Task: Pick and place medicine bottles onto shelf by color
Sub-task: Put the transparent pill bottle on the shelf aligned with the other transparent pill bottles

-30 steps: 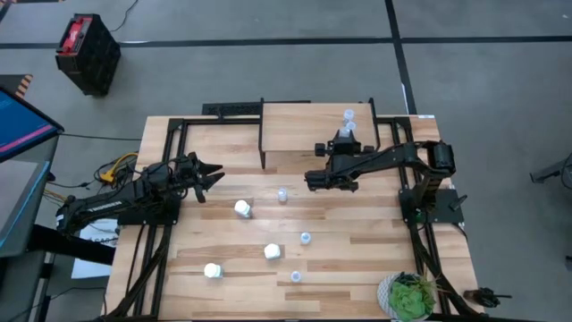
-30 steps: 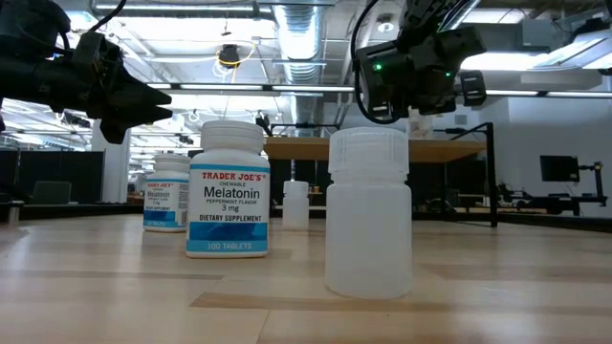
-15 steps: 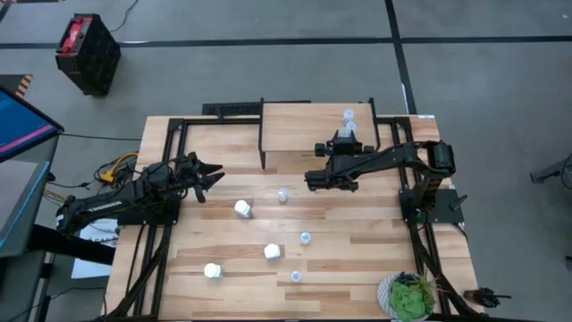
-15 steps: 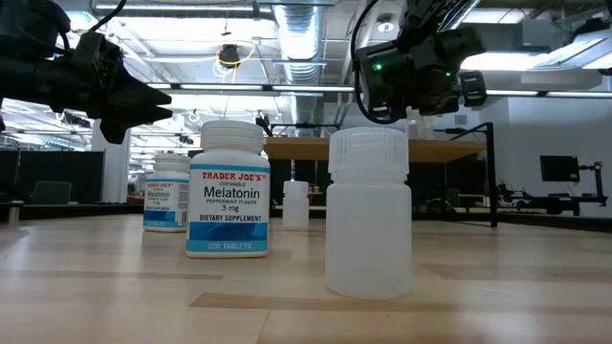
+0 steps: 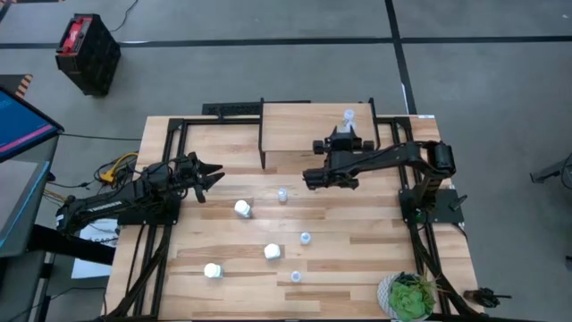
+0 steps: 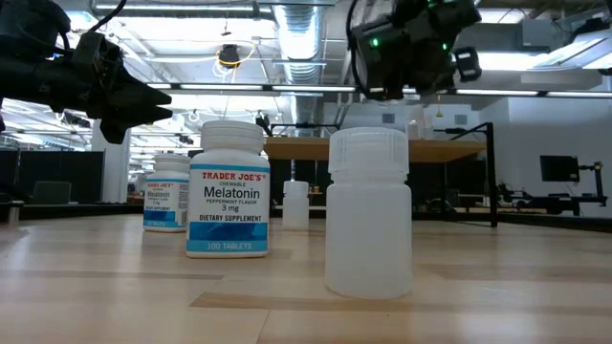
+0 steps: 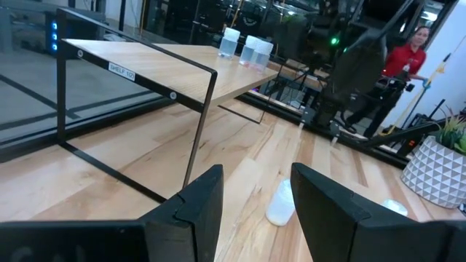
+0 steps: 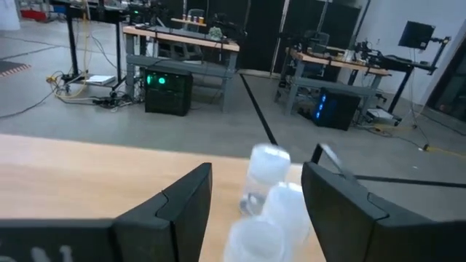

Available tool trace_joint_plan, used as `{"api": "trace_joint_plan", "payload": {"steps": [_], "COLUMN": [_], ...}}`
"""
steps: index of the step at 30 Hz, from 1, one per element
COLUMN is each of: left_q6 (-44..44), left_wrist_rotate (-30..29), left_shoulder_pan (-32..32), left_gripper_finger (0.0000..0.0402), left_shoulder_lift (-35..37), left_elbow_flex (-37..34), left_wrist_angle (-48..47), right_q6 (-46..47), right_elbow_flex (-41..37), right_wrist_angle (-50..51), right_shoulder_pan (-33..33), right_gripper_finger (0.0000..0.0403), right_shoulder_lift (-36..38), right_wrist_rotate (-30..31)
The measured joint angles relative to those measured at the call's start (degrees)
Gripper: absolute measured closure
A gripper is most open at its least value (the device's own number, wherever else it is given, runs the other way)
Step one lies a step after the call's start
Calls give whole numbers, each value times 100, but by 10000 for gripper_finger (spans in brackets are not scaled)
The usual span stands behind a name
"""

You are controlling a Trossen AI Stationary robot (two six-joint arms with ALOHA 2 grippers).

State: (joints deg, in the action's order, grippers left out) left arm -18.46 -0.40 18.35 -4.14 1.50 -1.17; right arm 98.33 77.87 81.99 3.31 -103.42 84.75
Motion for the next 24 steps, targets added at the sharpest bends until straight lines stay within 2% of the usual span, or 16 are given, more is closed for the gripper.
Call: {"api": "trace_joint_plan", "payload": {"steps": [4,6,10,16,20,24], "left_q6": [-16,-22,-13,27,33,37], "left_wrist_rotate": [1,0,0,16,86,107], "left_shoulder_pan": [1,1,0,2,2,2], "left_gripper_finger": [252,252,252,252,252,252], "left_shoulder_lift": [1,0,0,0,0,0], "left_elbow_flex": [0,0,0,0,1,2], "left_wrist_angle": [0,0,0,-2,6,7], "right_q6": [-4,-242,-2192,-4931,-6478,-7778], "right_elbow_flex": [506,803,1360,2222,2770,3068], "right_wrist_angle": [638,798,717,648,519,71], "right_shoulder_pan": [-129,-212,-344,-250,56,328], "right_gripper_finger": [168,168,168,169,175,184], "right_shoulder_lift": [0,12,133,206,190,188], "right_wrist_rotate": [-35,-267,-1346,-2449,-3933,-5163]}}
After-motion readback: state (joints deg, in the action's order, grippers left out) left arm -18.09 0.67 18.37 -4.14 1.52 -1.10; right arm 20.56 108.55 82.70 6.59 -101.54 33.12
